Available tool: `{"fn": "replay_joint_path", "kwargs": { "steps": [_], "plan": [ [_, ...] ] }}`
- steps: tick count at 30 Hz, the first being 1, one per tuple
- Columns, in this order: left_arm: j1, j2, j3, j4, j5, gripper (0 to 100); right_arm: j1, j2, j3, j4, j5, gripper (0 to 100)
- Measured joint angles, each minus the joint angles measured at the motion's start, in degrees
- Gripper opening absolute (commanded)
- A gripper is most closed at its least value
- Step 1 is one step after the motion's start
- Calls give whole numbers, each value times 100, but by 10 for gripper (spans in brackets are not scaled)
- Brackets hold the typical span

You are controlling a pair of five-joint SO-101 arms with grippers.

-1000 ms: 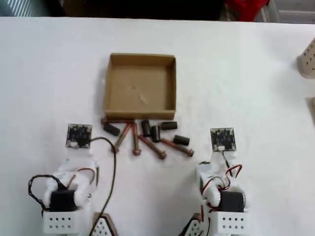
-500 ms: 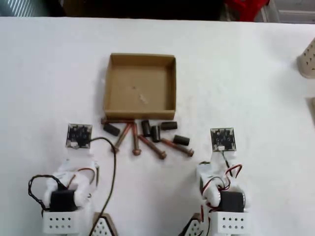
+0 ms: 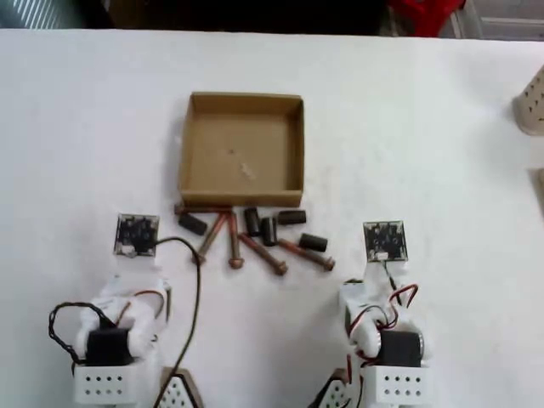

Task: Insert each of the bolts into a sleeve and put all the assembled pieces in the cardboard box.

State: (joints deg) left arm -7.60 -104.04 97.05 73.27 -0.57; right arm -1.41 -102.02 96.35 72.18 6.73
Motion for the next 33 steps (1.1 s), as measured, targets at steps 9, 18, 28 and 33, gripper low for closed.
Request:
{"fn": "replay_joint_path", "kwargs": {
  "steps": [9,18,28,33],
  "plan": [
    [0,0,0,-62,0,20,0,0,0,0,0,18],
    [0,0,-114,-730,0,20,185,0,0,0,0,18],
    [0,0,-422,-800,0,20,1284,0,-97,-123,0,18],
    [0,0,-862,-686,0,20,1336,0,-97,-149,0,18]
  ]
}}
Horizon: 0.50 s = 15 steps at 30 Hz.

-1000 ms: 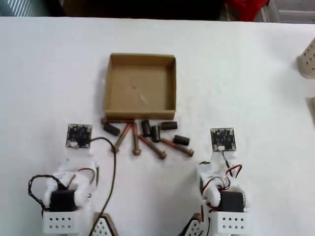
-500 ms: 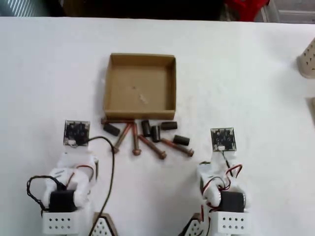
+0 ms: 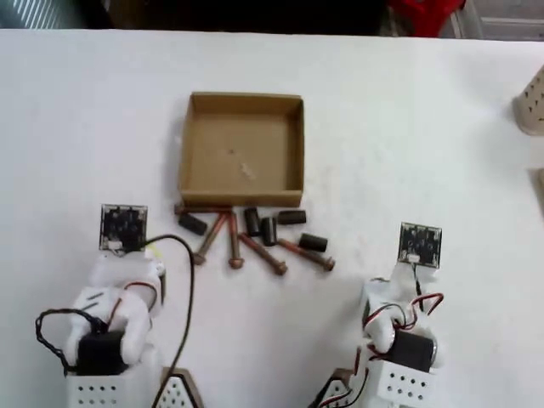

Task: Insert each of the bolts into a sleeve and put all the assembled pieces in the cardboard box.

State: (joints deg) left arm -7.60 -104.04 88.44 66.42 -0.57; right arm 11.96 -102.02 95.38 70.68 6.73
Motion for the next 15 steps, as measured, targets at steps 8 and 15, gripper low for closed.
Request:
{"fn": "replay_joint_path", "kwargs": {
  "steps": [8,15],
  "plan": [
    [0,1231,-1160,18,0,20,0,0,0,0,0,18],
    [202,3692,-2127,18,651,21,0,0,0,0,0,18]
  ]
}}
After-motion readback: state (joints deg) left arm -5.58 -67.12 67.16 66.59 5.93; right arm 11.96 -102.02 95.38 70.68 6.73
